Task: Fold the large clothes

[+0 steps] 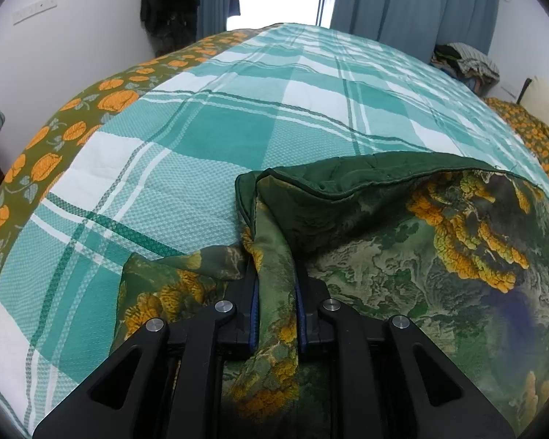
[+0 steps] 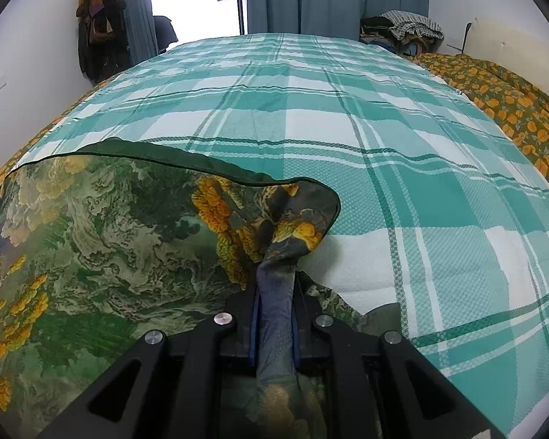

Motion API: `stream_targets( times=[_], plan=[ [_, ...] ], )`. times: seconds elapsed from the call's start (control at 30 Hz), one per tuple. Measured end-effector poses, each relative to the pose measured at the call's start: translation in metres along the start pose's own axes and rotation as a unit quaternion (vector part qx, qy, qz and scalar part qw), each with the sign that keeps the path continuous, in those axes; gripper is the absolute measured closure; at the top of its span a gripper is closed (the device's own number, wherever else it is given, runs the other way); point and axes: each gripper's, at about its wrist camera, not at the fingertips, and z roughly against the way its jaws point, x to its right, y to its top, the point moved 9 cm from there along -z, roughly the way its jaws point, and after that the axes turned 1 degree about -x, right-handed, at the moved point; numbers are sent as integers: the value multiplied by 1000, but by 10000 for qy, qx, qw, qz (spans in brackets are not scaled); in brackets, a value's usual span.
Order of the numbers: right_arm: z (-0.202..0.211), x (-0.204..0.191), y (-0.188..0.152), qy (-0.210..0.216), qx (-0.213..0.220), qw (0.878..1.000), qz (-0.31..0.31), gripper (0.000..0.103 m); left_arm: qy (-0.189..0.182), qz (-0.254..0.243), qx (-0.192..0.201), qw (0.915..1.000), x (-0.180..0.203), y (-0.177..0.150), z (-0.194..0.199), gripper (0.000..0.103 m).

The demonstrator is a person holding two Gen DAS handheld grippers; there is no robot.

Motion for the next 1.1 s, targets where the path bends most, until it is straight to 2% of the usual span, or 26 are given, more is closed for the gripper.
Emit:
stream_targets(
  times=[0.13, 0.2, 0.23, 0.3, 0.33, 0.37, 0.43, 0.47, 0.5, 0.53, 0.57, 0.6, 0.63, 0.67, 0.7, 0.73, 0.8, 0.83, 0.9, 0.97, 1.03, 1.1],
  plan=[
    [-1, 1, -1, 98, -3, 9999, -81, 88, 24, -23, -16, 10000, 0, 1, 1, 86],
    [0, 1, -1, 173, -13, 9998, -128, 87, 92, -69, -144, 9998, 1, 3, 3, 81],
    [1, 2, 0, 253, -35, 9995, -194, 87, 128, -76, -277, 9995, 1, 6, 4, 76],
    [1, 7, 1, 388, -124, 9985, -367, 85, 375, 36, -317, 9988, -5, 12, 8, 39],
    [2, 11, 2, 487, -164, 9973, -523, 80, 740, 182, -249, 9968, -14, 15, 13, 0],
    [3, 14, 2, 618, -196, 9958, -649, 79, 1264, 328, -128, 9914, -25, 16, 21, 0],
    [5, 20, 1, 1006, -207, 9897, -996, 77, 1936, 401, -3, 9803, -35, 13, 29, 0],
    [5, 24, 0, 1308, -223, 9834, -1240, 75, 1879, 345, 42, 9816, -32, 10, 28, 0],
    [4, 31, -1, 1758, -239, 9705, -1634, 70, 1857, 269, 1, 9822, -30, 7, 25, 0],
    [2, 36, -3, 2194, -252, 9551, -1976, 63, 1891, 213, -58, 9817, -29, 4, 23, 0],
    [1, 40, -7, 2754, -307, 9330, -2294, 61, 1867, 211, -26, 9822, -28, 3, 24, 1],
    [3, 43, -9, 3001, -328, 9233, -2373, 60, 1653, 233, 15, 9860, -27, 3, 26, 1],
    [6, 48, -10, 3058, -263, 9201, -2434, 54, 1293, 343, -51, 9910, -24, 4, 28, 1],
    [13, 55, -9, 2840, -143, 9276, -2422, 49, 996, 453, -206, 9938, -22, 4, 30, 1],
    [20, 58, -7, 2565, -67, 9393, -2277, 39, 845, 503, -329, 9946, -21, 4, 33, 1],
    [29, 59, -4, 2130, -4, 9567, -1986, 23, 688, 524, -401, 9954, -18, 6, 39, 1],
    [52, 53, 3, 1167, 61, 9859, -1201, 0, 253, 452, -258, 9983, -1, 14, 62, 1],
    [66, 44, 7, 813, 113, 9937, -763, 0, -36, 287, -69, 9996, 15, 19, 79, 1],
    [94, 15, 16, 628, 302, 9974, -193, 0, -330, -79, 298, 9990, 48, 27, 104, 0],
    [110, -10, 22, 730, 468, 9962, -33, 0, -567, -361, 445, 9967, 79, 29, 110, 0],
    [102, -42, 26, 1016, 302, 9944, 27, 0, -712, -509, 258, 9958, 104, 27, 89, 0],
    [79, -65, 29, 987, 98, 9950, 98, 0, -788, -476, -176, 9956, 121, 13, 50, 0]
  ],
)
